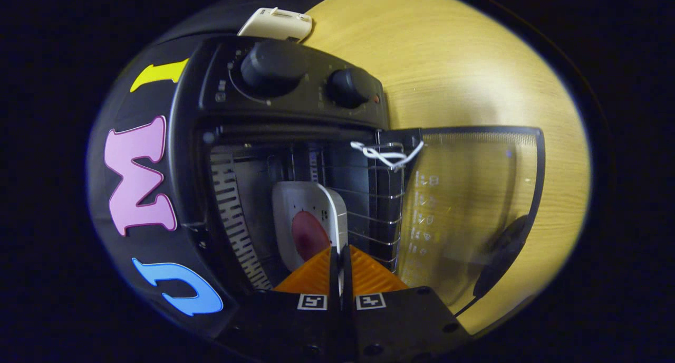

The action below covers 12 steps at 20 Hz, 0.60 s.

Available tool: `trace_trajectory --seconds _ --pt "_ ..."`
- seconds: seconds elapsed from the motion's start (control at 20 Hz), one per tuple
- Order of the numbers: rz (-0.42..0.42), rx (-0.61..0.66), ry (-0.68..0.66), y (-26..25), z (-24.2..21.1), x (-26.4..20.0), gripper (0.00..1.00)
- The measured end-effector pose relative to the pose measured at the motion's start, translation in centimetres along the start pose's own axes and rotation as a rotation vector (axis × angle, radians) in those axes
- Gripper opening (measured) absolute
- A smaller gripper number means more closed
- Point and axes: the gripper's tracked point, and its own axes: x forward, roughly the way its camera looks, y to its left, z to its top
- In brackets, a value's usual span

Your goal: Open the toaster oven, put the food inside, and close the toaster oven door.

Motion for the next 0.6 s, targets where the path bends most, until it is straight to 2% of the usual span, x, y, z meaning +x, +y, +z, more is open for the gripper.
trace_trajectory --seconds 0.1,0.15,0.3,0.35,0.6 --pt "0.001 -0.008 0.008 0.0 0.1 0.4 0.10" --pt "0.007 -0.018 -0.005 -0.2 -0.6 0.2 0.39" --pt "0.007 -0.051 0.014 -0.4 -0.4 -1.2 0.51" --pt "0.009 -0.078 0.022 -0.4 -0.5 -2.0 0.68" --pt "0.076 -0.265 0.110 -0.7 -1.1 -8.2 0.67"
